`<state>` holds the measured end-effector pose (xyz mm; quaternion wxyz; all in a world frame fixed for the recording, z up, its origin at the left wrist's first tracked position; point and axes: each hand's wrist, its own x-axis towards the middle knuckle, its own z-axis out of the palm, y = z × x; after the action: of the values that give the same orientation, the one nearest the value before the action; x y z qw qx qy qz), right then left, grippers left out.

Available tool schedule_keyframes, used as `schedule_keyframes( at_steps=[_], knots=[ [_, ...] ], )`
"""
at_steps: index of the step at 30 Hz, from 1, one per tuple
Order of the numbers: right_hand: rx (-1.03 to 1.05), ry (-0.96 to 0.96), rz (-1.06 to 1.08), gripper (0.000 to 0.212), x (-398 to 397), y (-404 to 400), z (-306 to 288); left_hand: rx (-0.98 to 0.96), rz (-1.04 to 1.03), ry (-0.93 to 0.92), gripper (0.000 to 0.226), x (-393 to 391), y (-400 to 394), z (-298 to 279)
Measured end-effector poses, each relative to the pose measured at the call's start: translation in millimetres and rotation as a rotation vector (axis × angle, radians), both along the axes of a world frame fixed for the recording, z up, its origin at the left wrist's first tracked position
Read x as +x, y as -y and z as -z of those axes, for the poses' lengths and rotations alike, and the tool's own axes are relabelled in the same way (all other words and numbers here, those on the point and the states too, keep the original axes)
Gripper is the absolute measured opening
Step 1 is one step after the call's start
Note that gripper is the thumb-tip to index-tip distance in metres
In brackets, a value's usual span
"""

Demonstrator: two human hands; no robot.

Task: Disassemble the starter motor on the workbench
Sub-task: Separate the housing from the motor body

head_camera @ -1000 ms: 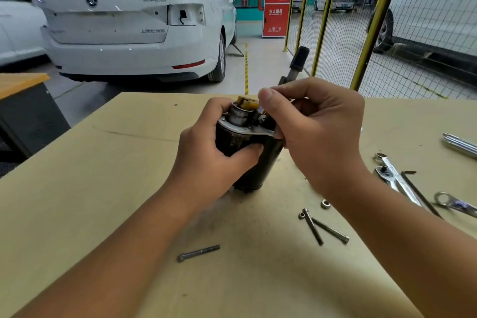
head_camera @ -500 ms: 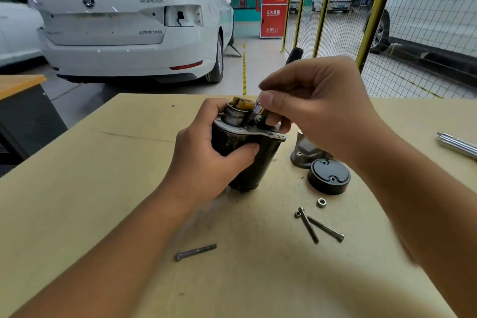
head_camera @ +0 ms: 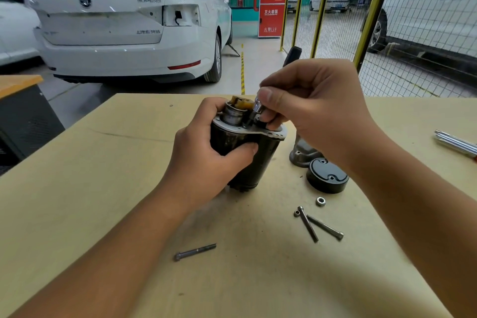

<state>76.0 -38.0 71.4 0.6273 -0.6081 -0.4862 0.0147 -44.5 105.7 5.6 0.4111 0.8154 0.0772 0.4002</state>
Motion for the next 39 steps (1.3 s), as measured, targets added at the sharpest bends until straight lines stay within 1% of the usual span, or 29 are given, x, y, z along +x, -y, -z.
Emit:
schedule_keyframes(
  at_steps=[4, 12, 18, 21, 27, 29, 31, 35, 37, 39],
  knots=[
    [0.021, 0.015, 0.010, 0.004, -1.9, -0.8, 2.2, 0.003, 0.001, 0.003, 0.050, -0.3, -0.5, -0.1],
    [0.083, 0.031, 0.075, 0.005, -6.1, -2.7, 8.5, -0.005, 0.011, 0.000, 0.050, -0.6, 0.0, -0.5],
    [0.090, 0.053, 0.074, 0.004, -7.7, -2.0, 10.6, -0.012, 0.010, -0.010, 0.051, -0.6, 0.9, -1.0],
    [0.093, 0.031, 0.065, 0.004, -7.5, -1.3, 10.4, -0.021, 0.013, -0.017, 0.052, -1.1, 0.9, -1.3],
    [0.013, 0.035, 0.000, 0.005, -2.7, 2.7, 1.2, -0.020, 0.006, -0.027, 0.052, -1.6, 0.7, -1.3],
    [-0.006, 0.036, -0.029, 0.012, -1.6, 3.5, -1.1, -0.025, 0.004, -0.025, 0.051, -1.2, 0.9, -1.2],
    [-0.043, 0.081, -0.037, 0.020, 0.7, 4.4, -3.7, -0.029, 0.003, -0.021, 0.052, -0.8, 1.0, -0.7],
    [-0.153, 0.197, -0.042, 0.020, 6.9, 9.4, -9.8, -0.028, 0.010, -0.020, 0.052, -1.1, 1.0, -1.0],
    [-0.167, 0.203, -0.048, 0.021, 7.6, 10.6, -10.9, -0.026, 0.013, -0.023, 0.052, -1.3, 0.7, -1.1],
    [-0.148, 0.177, -0.052, 0.018, 5.4, 9.8, -10.2, -0.027, 0.015, -0.024, 0.052, -1.5, 0.9, -1.3]
  ],
)
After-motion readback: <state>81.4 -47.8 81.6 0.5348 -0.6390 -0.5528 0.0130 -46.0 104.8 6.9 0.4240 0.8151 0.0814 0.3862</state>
